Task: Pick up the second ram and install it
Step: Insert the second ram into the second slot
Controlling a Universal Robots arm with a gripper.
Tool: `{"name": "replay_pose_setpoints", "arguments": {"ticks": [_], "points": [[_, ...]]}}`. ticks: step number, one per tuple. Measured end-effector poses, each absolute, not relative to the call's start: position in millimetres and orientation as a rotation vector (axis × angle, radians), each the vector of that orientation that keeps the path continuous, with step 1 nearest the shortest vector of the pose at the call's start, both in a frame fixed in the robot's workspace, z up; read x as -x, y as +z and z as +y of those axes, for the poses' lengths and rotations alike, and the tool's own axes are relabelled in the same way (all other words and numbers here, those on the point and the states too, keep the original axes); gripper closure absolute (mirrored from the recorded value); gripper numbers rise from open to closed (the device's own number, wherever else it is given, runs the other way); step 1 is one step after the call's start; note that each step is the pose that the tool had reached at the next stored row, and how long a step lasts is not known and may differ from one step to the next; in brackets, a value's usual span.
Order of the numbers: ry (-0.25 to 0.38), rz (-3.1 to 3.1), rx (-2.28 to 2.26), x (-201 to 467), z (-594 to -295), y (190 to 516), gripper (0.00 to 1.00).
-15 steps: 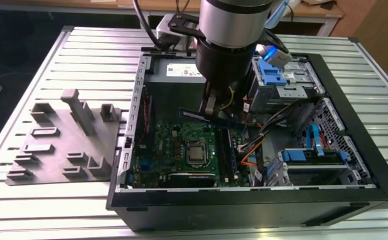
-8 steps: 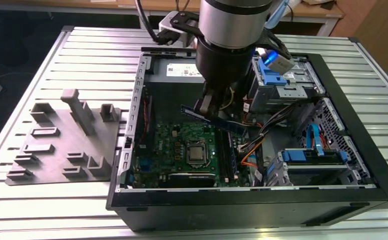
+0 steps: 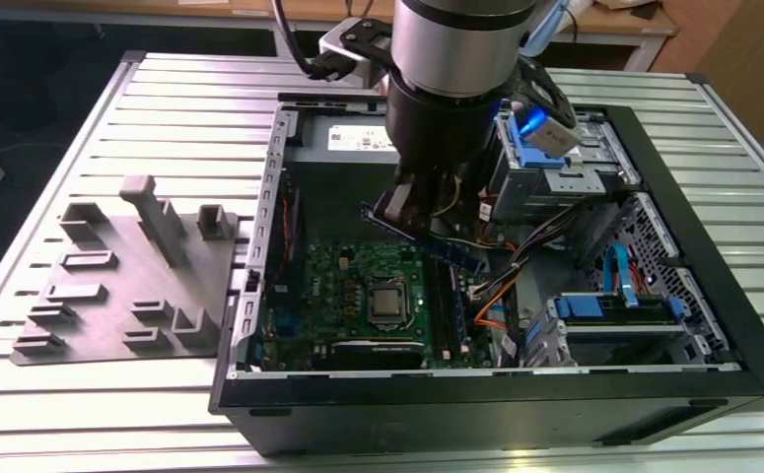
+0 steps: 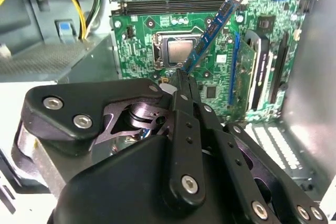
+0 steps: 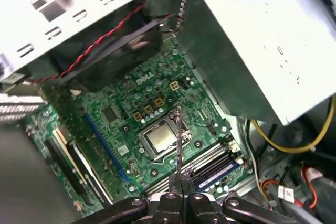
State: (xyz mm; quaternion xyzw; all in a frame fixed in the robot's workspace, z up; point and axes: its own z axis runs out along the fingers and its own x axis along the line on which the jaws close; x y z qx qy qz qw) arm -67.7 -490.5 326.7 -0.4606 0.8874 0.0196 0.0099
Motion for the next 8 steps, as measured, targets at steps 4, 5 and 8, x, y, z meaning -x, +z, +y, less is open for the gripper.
{"name": "replay_pose_setpoints", "arguments": {"ticks": [4,5,8], "points": [[0.06,2.82,1.335,67.7,-490.5,326.3,0.92],[0.06,2.831,1.309,67.7,-490.5,326.2,0.92],[0.059,2.865,1.232,67.7,-490.5,325.9,0.92]]}}
